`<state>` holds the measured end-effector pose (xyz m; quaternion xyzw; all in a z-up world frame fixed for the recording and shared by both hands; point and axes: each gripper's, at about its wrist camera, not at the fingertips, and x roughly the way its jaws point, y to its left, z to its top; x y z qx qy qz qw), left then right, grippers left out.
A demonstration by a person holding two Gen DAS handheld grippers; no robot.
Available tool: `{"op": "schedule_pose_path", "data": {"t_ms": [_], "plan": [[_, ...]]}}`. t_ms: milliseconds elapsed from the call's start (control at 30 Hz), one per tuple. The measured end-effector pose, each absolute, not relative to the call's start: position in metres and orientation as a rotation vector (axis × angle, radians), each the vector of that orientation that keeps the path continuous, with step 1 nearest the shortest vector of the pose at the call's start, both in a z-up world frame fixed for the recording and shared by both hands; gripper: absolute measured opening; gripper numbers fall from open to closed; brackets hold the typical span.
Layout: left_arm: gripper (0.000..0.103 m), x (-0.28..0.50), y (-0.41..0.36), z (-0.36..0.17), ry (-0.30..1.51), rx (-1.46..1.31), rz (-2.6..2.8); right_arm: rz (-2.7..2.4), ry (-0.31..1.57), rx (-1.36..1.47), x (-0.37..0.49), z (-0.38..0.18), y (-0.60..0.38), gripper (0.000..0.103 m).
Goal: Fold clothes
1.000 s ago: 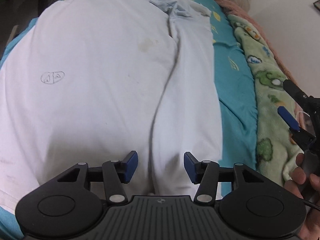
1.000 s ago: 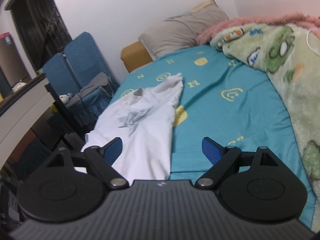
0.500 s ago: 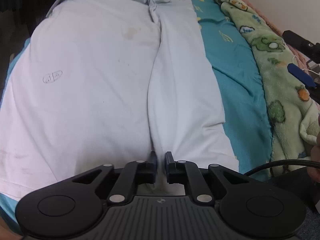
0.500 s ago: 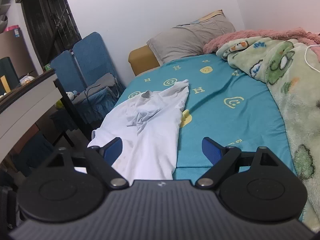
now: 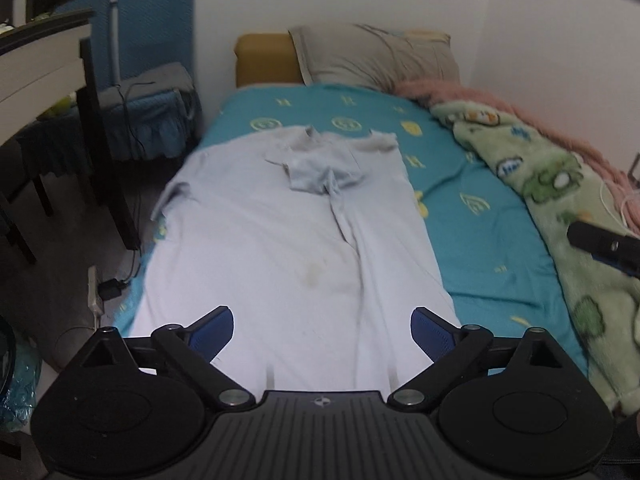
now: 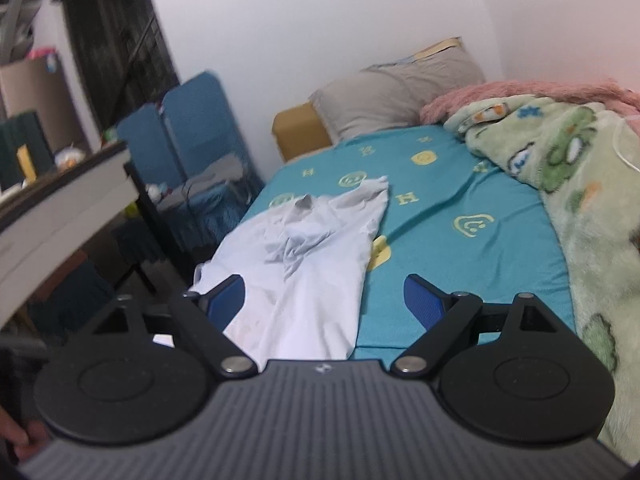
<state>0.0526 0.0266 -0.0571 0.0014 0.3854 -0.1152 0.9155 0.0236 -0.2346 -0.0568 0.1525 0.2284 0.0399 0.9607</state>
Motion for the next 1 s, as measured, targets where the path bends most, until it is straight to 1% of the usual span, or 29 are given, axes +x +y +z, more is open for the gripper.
{"op": "schedule_pose_path", "data": {"t_ms": [100,233,400,500,567,700,867,933,1000], "plan": [[0.097,0.053,0.048,-0.056,0.786,-0.034,-0.215,0.121,0.504,0.224,0.047,-0.050,-0.219,0.088],[0.097,0.054,0.076,-0.055,0.775,-0.064,-0.191,0.240,0.559,0.101,0.105,-0.038,-0.174,0.087],[0.097,0.060,0.112,-0.054,0.733,-0.077,-0.146,0.390,0.630,-0.107,0.201,-0.043,-0.078,0.087],[0.097,0.070,0.140,-0.065,0.751,-0.160,-0.089,0.463,0.677,-0.198,0.258,-0.065,-0.015,0.086],[0.097,0.080,0.158,-0.075,0.771,-0.216,-0.049,0.500,0.714,-0.243,0.296,-0.085,0.027,0.083],[0.095,0.096,0.189,-0.092,0.791,-0.309,0.050,0.557,0.721,-0.369,0.358,-0.130,0.102,0.083],[0.095,0.107,0.202,-0.110,0.787,-0.309,0.068,0.583,0.736,-0.511,0.419,-0.181,0.162,0.083],[0.095,0.116,0.200,-0.119,0.816,-0.322,0.060,0.581,0.761,-0.556,0.438,-0.199,0.175,0.073],[0.095,0.121,0.199,-0.126,0.839,-0.340,0.055,0.569,0.776,-0.590,0.452,-0.212,0.180,0.070]]}}
